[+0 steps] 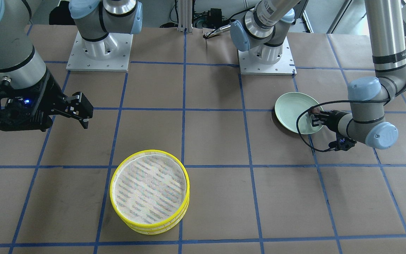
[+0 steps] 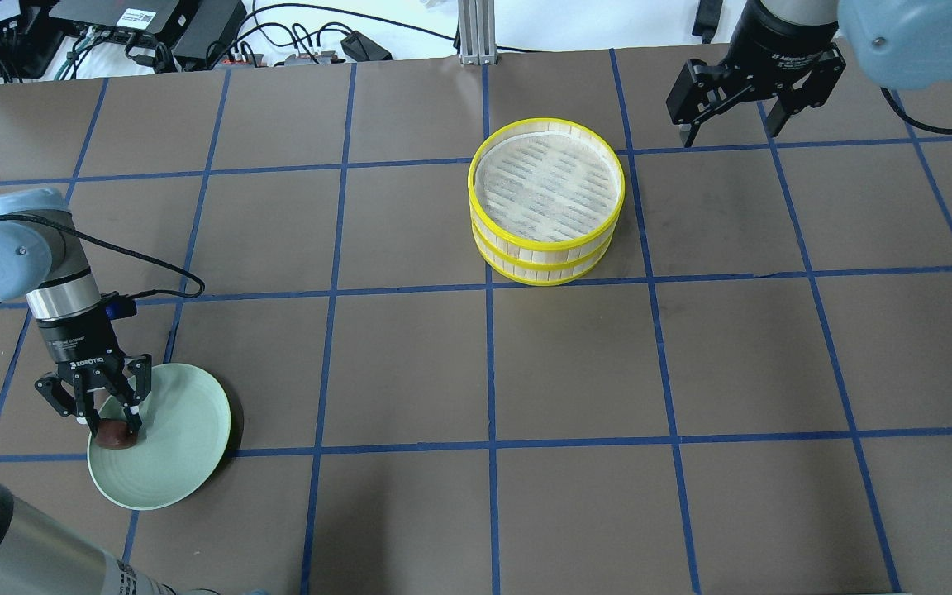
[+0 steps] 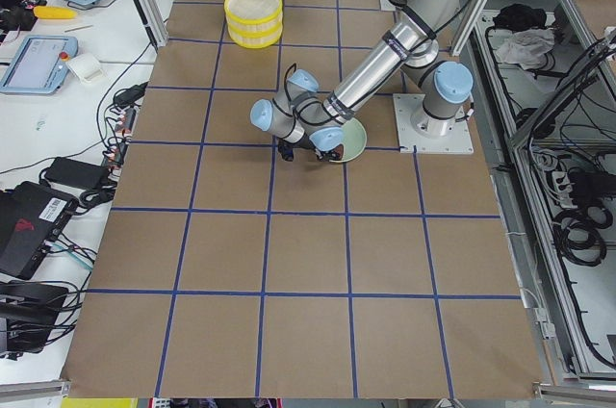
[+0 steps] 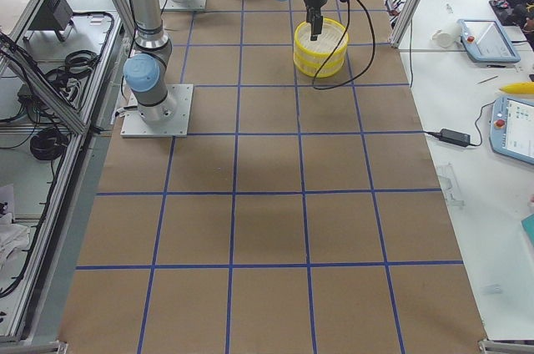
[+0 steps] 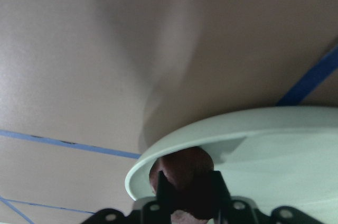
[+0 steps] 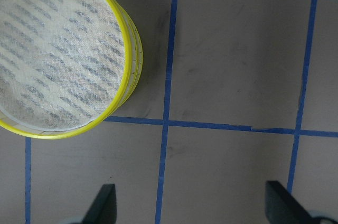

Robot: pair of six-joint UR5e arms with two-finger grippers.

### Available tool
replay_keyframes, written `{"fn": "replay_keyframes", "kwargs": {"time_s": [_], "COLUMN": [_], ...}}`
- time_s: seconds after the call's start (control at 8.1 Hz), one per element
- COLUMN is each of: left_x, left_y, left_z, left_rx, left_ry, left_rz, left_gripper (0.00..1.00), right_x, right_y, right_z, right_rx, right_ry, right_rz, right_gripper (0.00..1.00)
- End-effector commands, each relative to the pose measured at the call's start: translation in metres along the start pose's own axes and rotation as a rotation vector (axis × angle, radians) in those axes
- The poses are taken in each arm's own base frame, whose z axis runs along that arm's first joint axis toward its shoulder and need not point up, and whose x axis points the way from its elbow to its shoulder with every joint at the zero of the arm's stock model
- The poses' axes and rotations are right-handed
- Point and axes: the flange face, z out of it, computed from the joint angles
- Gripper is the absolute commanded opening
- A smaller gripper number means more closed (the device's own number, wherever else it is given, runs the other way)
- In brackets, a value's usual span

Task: Place buns in different layers of steamer
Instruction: 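Grasp the brown bun with left gripper while right gripper releases steamer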

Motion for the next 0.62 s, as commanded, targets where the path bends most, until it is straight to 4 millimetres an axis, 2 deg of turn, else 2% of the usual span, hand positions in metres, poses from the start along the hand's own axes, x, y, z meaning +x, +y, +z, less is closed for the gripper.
{"fn": "replay_keyframes", "kwargs": {"time_s": [0.0,0.12,0.25,0.37,0.49], "left_x": [-0.003,-0.004,0.003,0.010,0.021], "left_y": [0.007,0.016,0.026,0.031,0.040], "left_z": [-0.013,-0.024,-0.037,-0.058,-0.084], "left_rx": [0.024,0.039,0.072,0.127,0.196], "left_ry": [0.004,0.007,0.084,0.148,0.180], "left_rz": [-0.001,-0.004,-0.013,-0.025,-0.029], "left_gripper": [0.00,0.00,0.00,0.00,0.00], "right_x": [-0.002,-0.004,-0.007,-0.006,-0.007], "right_y": [0.008,0.011,0.009,0.013,0.014], "right_z": [0.009,0.013,0.008,-0.001,0.002], "right_rx": [-0.056,-0.082,-0.063,-0.049,-0.054], "right_ry": [-0.013,-0.034,-0.079,-0.064,-0.065], "right_rz": [-0.006,-0.020,-0.020,-0.036,-0.039], "right_gripper": [1.00,1.00,1.00,1.00,1.00]}}
